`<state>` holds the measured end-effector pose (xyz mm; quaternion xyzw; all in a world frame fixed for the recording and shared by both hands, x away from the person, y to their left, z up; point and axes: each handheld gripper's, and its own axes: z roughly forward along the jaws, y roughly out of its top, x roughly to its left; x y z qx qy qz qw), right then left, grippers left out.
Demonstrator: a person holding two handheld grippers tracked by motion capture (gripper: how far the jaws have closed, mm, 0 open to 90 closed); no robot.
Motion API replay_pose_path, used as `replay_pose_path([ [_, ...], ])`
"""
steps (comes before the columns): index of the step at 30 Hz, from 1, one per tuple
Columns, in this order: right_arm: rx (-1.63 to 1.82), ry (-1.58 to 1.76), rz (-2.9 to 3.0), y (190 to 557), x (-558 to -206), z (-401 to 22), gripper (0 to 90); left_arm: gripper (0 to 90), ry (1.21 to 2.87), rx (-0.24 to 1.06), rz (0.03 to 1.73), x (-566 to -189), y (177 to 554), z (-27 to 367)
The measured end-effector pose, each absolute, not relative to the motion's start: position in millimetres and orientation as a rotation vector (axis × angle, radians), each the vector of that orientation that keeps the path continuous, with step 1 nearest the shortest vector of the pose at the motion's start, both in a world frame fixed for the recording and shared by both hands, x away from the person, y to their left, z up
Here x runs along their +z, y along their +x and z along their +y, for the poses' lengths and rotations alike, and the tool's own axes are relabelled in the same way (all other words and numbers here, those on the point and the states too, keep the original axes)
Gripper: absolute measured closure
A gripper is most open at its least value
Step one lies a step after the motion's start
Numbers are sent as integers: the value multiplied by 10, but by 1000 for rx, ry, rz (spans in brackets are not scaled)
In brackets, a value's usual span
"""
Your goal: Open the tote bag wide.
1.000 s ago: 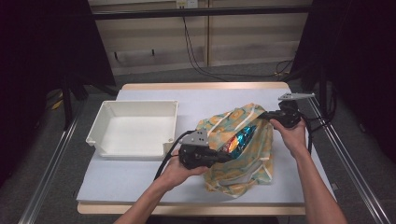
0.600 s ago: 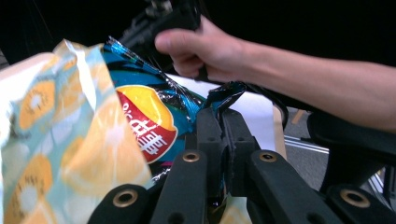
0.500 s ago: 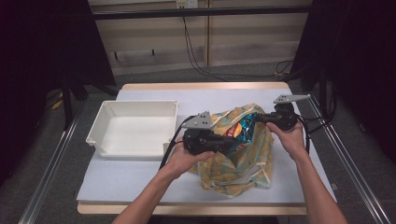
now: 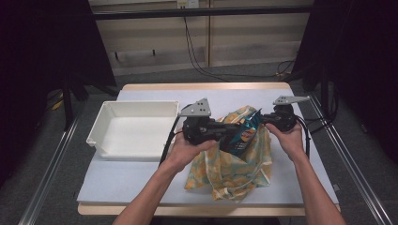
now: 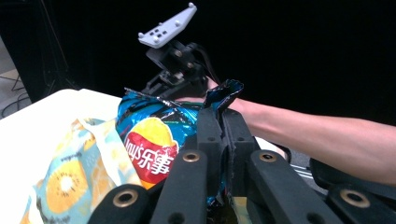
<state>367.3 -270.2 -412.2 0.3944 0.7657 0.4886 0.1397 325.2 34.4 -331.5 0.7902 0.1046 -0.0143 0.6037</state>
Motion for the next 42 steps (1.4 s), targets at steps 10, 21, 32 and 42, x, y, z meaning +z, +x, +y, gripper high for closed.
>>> replay_pose_path([
  [10, 1410, 1116, 2238, 3661, -4128, -2662, 782, 876, 1817, -4, 250, -3138, 3333, 279],
  [21, 1427, 1118, 2222, 3556, -4046, -2697, 634, 876, 1792, 4, 239, -2991, 3383, 265],
  [32, 1448, 1141, 2195, 3432, -4019, -2790, 548, 876, 1767, 20, 233, -2820, 3445, 250],
  [42, 1491, 1150, 2183, 3271, -4099, -2830, 505, 876, 1742, 24, 254, -2757, 3535, 273],
])
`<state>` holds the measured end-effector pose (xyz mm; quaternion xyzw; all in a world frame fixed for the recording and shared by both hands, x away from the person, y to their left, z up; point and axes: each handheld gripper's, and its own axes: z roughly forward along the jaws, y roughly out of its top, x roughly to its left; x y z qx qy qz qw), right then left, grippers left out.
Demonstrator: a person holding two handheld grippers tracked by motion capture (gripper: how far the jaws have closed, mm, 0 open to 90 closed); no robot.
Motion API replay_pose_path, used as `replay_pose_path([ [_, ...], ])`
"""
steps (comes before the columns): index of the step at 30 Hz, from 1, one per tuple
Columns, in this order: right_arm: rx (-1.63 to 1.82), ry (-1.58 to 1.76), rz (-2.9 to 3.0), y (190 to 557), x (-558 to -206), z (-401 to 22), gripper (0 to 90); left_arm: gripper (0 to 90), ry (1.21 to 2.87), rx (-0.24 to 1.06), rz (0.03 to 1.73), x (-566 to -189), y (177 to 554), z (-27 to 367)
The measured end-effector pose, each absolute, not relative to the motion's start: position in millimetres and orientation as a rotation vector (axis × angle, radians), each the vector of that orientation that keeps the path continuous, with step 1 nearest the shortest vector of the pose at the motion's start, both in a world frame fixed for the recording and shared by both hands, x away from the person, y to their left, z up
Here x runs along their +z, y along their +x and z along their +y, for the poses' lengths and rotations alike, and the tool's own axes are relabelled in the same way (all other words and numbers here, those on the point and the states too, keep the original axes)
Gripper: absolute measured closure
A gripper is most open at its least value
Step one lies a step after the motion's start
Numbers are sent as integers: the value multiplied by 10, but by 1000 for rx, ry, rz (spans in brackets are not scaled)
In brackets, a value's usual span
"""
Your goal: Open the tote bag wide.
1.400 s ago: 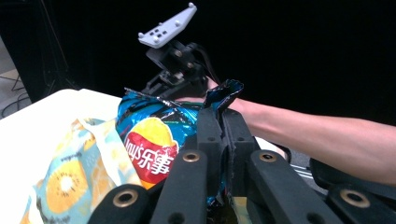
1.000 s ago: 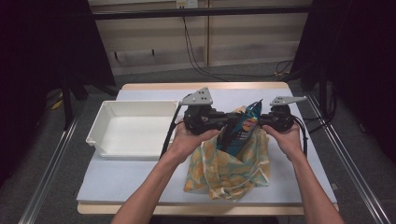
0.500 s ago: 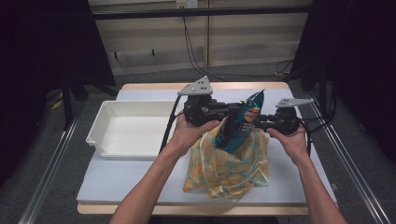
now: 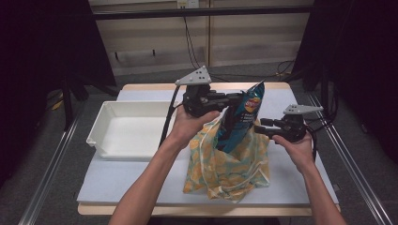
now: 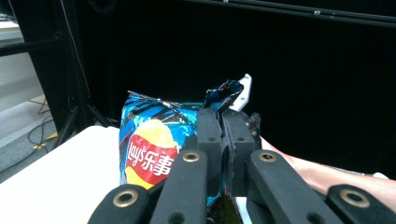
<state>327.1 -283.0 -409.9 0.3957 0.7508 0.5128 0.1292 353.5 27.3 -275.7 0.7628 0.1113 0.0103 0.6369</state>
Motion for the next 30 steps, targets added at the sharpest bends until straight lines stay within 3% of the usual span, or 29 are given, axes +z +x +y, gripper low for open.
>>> replay_pose_path([
  [9, 1504, 1125, 2178, 3105, -4107, -2835, 420, 876, 1735, 25, 271, -2686, 3597, 283],
  [30, 1526, 1090, 2157, 2824, -4121, -2834, 376, 876, 1698, 79, 259, -2310, 3596, 361],
])
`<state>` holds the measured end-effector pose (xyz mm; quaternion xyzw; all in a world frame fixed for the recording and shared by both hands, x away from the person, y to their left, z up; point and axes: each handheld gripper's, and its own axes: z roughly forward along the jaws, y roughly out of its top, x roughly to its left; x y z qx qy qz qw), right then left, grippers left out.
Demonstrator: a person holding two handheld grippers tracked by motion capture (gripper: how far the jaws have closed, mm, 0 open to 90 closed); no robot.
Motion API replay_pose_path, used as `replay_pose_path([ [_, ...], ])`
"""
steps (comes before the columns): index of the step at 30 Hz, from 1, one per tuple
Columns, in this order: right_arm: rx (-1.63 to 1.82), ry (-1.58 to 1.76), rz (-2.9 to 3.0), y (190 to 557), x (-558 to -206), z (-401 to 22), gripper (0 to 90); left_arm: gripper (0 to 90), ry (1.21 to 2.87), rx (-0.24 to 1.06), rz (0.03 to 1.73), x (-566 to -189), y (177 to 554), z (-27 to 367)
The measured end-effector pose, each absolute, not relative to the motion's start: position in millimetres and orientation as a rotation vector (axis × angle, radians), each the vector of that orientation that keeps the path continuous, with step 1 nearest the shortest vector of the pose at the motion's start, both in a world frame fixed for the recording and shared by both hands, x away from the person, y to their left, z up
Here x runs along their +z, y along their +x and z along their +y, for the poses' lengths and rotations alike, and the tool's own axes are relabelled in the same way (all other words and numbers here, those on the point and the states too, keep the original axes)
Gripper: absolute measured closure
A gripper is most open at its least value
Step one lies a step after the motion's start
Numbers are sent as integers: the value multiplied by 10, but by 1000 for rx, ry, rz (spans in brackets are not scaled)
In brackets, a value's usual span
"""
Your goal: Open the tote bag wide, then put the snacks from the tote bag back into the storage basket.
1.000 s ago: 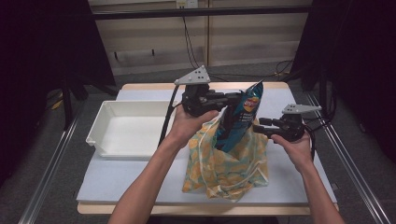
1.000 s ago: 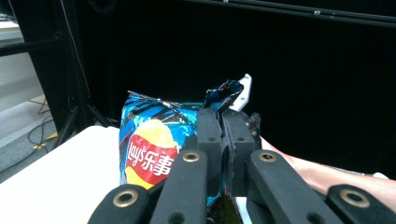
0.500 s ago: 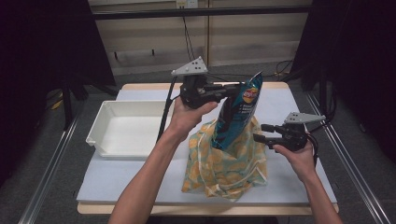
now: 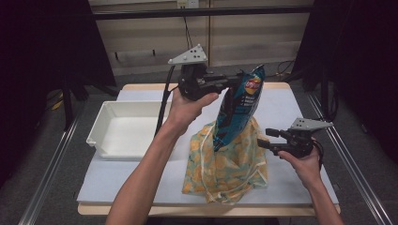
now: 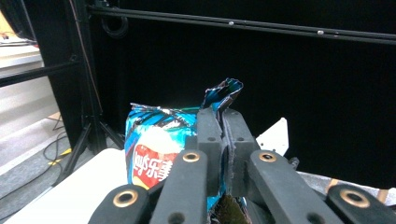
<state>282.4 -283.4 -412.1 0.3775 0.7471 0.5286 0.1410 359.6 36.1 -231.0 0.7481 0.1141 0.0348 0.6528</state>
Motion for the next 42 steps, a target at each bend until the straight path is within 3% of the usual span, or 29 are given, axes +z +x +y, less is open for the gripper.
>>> replay_pose_path([
  [13, 1509, 1098, 2164, 2704, -4159, -2813, 287, 877, 1675, 133, 302, -2131, 3661, 708],
  [42, 1489, 1117, 2138, 2368, -4208, -2968, 265, 877, 1665, 249, 478, -2208, 3794, 1462],
])
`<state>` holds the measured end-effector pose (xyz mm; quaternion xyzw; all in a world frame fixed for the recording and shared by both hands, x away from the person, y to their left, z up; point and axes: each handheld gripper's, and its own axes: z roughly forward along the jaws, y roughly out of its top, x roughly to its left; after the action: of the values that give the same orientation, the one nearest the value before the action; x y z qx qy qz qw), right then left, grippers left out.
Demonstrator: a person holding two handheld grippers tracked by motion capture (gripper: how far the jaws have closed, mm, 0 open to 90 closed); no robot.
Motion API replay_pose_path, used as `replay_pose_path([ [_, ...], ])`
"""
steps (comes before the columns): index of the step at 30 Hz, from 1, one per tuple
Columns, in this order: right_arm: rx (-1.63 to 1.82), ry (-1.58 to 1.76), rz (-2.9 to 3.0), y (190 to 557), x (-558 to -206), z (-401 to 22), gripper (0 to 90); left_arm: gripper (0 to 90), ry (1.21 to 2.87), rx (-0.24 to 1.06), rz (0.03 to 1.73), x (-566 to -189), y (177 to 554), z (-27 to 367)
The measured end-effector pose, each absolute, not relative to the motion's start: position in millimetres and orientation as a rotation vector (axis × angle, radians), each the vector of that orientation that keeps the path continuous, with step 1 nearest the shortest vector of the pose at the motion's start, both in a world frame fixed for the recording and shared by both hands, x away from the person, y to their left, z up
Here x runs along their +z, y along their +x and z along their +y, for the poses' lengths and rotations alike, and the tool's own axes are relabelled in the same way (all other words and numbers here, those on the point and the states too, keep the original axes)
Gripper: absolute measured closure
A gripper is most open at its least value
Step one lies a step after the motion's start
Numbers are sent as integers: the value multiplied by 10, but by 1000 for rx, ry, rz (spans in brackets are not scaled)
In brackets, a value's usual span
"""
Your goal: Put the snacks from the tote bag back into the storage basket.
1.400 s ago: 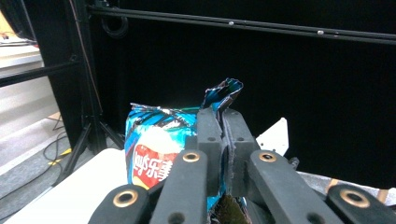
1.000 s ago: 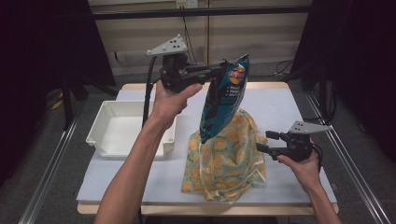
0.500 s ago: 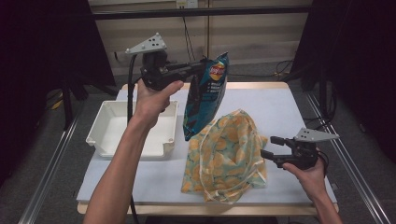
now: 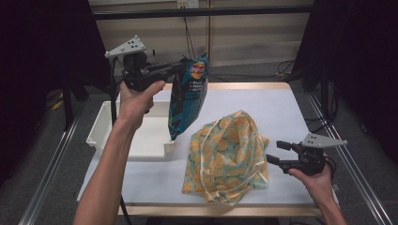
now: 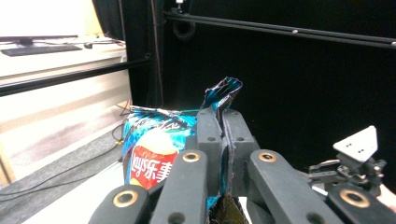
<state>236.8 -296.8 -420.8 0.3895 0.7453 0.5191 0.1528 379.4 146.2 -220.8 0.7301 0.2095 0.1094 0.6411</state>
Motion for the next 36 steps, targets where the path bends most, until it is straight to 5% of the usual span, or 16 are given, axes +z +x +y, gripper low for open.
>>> replay_pose_path([
  [19, 1559, 1095, 2051, 2147, -4264, -2930, 131, 877, 1637, 339, 652, -2393, 3849, 2150],
  [36, 1532, 1107, 2060, 2190, -4332, -2906, 109, 877, 1638, 475, 861, -2615, 4098, 2405],
])
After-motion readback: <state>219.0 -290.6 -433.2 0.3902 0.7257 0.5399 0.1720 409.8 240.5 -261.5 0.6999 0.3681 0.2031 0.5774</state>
